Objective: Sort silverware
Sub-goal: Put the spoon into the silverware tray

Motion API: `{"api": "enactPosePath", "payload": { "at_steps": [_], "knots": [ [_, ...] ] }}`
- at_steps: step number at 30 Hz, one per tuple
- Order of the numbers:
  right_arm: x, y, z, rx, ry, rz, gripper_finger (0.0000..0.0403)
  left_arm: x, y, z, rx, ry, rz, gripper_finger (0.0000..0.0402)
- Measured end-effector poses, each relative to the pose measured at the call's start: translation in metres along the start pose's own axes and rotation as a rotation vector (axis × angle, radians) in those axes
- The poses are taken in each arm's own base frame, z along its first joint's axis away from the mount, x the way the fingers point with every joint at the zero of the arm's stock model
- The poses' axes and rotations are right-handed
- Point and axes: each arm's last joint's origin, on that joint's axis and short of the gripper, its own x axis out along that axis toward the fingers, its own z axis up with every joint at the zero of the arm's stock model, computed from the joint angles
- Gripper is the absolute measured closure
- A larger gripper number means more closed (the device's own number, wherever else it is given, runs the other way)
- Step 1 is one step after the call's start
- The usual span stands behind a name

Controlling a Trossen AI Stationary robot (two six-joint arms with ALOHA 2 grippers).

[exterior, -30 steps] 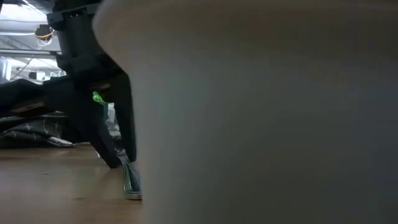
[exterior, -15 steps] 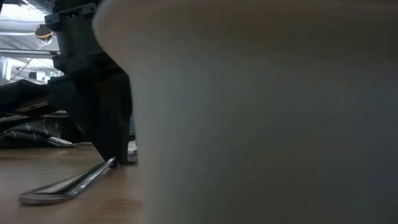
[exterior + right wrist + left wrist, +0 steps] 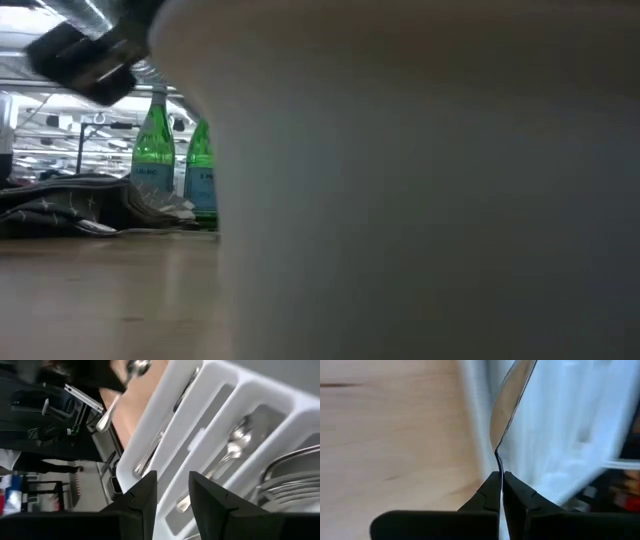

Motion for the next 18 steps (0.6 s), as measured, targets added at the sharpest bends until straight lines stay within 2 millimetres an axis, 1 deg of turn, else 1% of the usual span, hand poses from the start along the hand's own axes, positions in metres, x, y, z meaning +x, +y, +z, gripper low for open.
{"api": "enactPosePath", "payload": {
  "at_steps": [3, 7, 10, 13, 16, 18],
  "knots": [
    [-0.015, -0.003, 0.004, -0.013, -0.025, -0.033, 0.0288, 0.001, -0.014, -0.003, -0.006, -0.014, -0.153, 0.0401],
    [-0.033, -0.009, 0.009, -0.026, -0.039, -0.082, 0.0288, 0.015, -0.031, -0.002, -0.031, -0.08, -0.368, 0.0401],
    [-0.046, -0.014, 0.011, -0.035, -0.032, -0.115, 0.0288, 0.034, -0.04, 0.003, -0.055, -0.122, -0.499, 0.0402],
    [-0.057, -0.018, 0.013, -0.04, -0.027, -0.135, 0.0288, 0.056, -0.049, 0.01, -0.093, -0.139, -0.589, 0.0402],
    [-0.066, -0.021, 0.015, -0.044, -0.024, -0.146, 0.0288, 0.079, -0.059, 0.011, -0.087, -0.144, -0.604, 0.0401],
    [-0.072, -0.025, 0.015, -0.05, -0.01, -0.171, 0.0288, 0.093, -0.066, 0.009, -0.082, -0.121, -0.609, 0.0401]
  ]
}}
